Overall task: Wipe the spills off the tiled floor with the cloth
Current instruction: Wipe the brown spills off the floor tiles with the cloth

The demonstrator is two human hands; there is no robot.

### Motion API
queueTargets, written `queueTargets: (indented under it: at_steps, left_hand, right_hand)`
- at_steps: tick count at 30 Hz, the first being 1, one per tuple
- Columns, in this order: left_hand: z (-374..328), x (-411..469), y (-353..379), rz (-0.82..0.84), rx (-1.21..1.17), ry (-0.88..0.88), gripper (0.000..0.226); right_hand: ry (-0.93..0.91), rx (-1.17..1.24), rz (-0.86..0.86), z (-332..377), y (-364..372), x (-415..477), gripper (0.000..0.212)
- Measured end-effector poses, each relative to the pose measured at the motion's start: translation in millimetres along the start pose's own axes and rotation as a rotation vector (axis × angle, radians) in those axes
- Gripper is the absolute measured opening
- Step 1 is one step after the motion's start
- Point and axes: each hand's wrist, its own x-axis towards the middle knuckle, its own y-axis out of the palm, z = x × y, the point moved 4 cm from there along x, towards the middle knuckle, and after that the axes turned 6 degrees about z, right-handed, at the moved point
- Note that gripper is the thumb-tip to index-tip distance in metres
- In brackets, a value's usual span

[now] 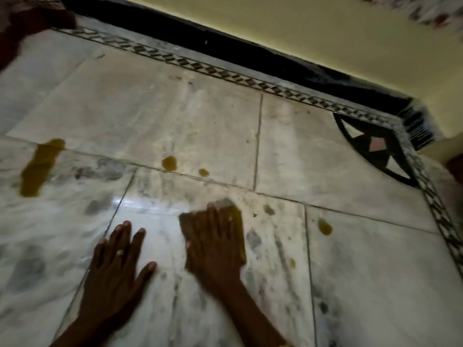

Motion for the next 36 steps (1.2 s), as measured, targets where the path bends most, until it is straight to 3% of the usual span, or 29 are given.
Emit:
queueTargets:
  at_steps: [3, 5, 11, 14, 17, 21, 27, 29, 32, 34, 36]
  left_hand:
    - [-1, 0, 0, 0.024, 0.019, -0.032, 0.078]
    - [-2, 2, 2, 0.037, 0.038, -0.059, 0.081]
    - [-25, 14, 11, 0.011, 0.027, -0.131, 0.090]
    - [-70, 27, 17, 0.035, 0.032, 0.063, 0.086]
    - [-115, 45, 27, 0.079, 0.015, 0.241, 0.081]
    - [-141, 61, 34, 0.058, -0.006, 0.260, 0.081]
    - [-142, 59, 40, 0.035, 0.043, 0.268, 0.079]
    - [-141, 59, 39, 0.036, 0.041, 0.268, 0.079]
    - [-141, 59, 40, 0.059, 0.031, 0.271, 0.079]
    - [-140, 61, 40, 0.064, 0.019, 0.261, 0.080]
    - [-141, 61, 41, 0.074, 0.018, 0.258, 0.081]
  right_hand:
    - [-0.078, 0.007, 0.033, -16, 4, -74, 0.058]
    - [-0.013, 0.018, -0.006, -54, -5, -105, 0.060]
    - [0.484, 0.040, -0.067, -157, -6, -36, 0.058]
    - [0.501, 0.121, -0.091, -141, -12, 0, 0.062]
    - [0.312, 0.074, -0.119, -104, -24, -21, 0.068]
    - [0.231, -0.013, -0.053, -97, -10, -107, 0.074]
    - [0.592, -0.007, -0.068, -153, -5, -146, 0.072]
    - [0.733, -0.051, -0.087, -151, -13, -140, 0.062]
    - [0.805, -0.060, 0.042, -143, -9, -135, 0.047]
    - [0.847, -0.050, 0.137, -144, -5, -126, 0.051]
    - [0.861, -0.028, 0.125, -143, -12, -116, 0.053]
